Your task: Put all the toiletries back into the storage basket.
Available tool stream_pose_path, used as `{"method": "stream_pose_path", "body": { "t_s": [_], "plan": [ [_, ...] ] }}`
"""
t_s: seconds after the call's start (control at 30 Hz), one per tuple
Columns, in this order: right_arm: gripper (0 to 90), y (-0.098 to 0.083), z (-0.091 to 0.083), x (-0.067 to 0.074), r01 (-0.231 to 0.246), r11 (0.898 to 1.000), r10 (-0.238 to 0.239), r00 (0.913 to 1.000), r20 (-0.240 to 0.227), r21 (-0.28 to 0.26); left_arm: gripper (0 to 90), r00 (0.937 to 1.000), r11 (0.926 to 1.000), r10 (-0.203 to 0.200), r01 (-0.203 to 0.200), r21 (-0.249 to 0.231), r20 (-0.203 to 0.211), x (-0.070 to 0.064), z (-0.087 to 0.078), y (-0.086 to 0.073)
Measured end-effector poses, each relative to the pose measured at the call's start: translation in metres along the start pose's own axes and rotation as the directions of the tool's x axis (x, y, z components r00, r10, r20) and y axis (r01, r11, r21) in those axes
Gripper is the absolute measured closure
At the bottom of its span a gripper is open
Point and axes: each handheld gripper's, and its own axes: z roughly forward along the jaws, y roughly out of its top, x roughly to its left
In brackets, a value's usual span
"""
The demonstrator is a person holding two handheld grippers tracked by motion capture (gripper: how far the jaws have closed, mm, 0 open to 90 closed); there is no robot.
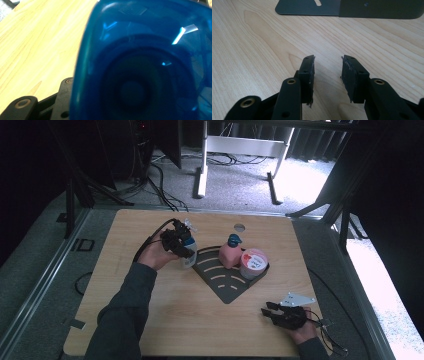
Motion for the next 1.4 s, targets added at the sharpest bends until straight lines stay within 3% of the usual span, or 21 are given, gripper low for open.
{"method": "stream_pose_path", "body": {
  "t_s": [0.47, 1.4],
  "plan": [
    [62.0, 0.0, 0.0, 0.0, 0.001, 1.0, -0.001, 1.0, -0.001, 0.002, 54.5, 0.9999, 0.9989, -0.016, 0.016, -0.045, 0.001, -0.006, 0.006, 0.016],
    [62.1, 0.0, 0.0, 0.0, 0.0, 1.0, 0.0, 1.0, -0.001, 0.001, 54.5, 0.9993, 0.9969, -0.035, 0.034, -0.071, -0.01, -0.007, 0.025, 0.03]
  ]
}}
